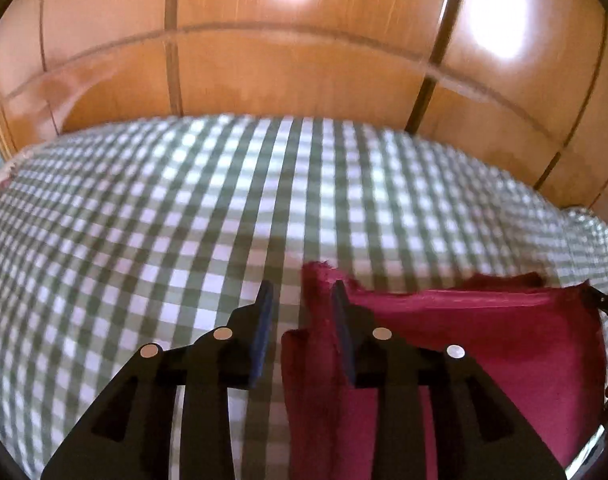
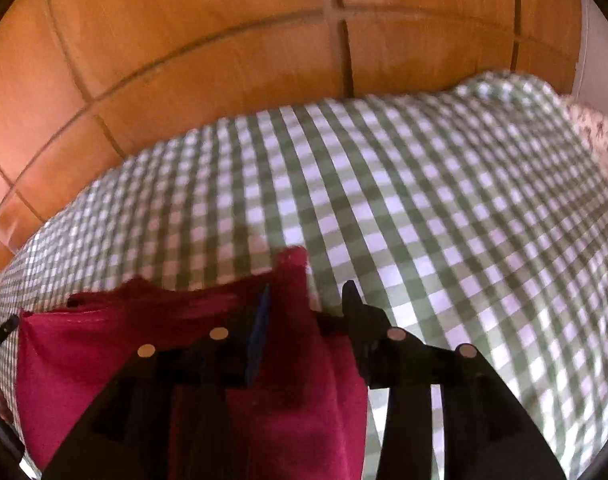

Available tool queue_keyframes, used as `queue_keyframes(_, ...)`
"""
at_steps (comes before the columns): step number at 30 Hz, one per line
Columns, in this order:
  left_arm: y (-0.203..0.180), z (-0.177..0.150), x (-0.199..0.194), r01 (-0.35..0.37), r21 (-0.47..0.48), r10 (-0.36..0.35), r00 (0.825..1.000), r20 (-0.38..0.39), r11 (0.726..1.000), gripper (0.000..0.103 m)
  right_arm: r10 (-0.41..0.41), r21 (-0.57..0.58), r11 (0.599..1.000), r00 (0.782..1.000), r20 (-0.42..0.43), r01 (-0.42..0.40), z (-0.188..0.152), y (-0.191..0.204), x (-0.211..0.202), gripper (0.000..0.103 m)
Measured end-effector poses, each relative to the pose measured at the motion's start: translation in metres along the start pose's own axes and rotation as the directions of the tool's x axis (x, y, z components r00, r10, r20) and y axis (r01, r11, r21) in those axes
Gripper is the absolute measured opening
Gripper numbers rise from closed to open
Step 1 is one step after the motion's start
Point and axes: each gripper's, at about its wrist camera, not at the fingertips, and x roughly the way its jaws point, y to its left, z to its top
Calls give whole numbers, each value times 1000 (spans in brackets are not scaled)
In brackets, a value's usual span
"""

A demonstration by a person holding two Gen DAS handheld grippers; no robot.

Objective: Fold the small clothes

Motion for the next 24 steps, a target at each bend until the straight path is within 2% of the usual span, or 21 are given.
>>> queue_keyframes(2, -6, -9, -22, 25, 16, -26, 999, 40, 1000, 29, 52, -25, 998, 998, 29, -52, -8, 18, -19, 45)
queue_keyframes(5, -25, -34, -44, 72, 68, -77, 995, 69, 995, 29, 154, -97, 984, 988, 23, -151, -29, 53, -40, 52)
queue_keyframes(7, -38, -55, -44, 75, 105, -80, 996, 43, 992, 29, 194, -150, 970, 981, -9, -193, -52, 79, -43, 55)
queue_keyframes(9, -39, -69, -35, 61, 96, -60, 998, -9, 993, 29, 235, -181, 953, 970, -62, -242, -76, 101, -38, 57)
queue_keyframes(10, -33, -76, -25, 42, 71, -39, 998, -52, 997, 29, 237, -190, 950, 968, -80, -249, -83, 107, -35, 57)
queue_keyframes(11, -26, -80, -20, 29, 49, -26, 998, -65, 998, 29, 226, -203, 948, 968, -106, -244, -93, 114, -27, 57)
queue_keyframes(13, -8, -84, -25, 20, -18, -21, 998, -56, 1000, 29, 181, -208, 955, 971, -157, -212, -106, 118, -7, 61)
queue_keyframes(16, 16, -88, -42, 40, -92, -44, 998, -39, 995, 29, 231, -167, 954, 966, -118, -249, -116, 109, 6, 64)
queue_keyframes(19, 34, -101, -66, 59, -106, -63, 997, -33, 993, 29, 224, -181, 953, 968, -114, -242, -117, 112, 7, 67)
queue_keyframes(23, 37, -131, -98, 147, -59, -149, 989, -26, 987, 29, 222, -203, 949, 968, -118, -242, -120, 124, -10, 83)
queue_keyframes(24, 35, -139, -103, 171, -55, -173, 984, -33, 984, 29, 232, -212, 944, 966, -117, -252, -120, 126, -17, 84)
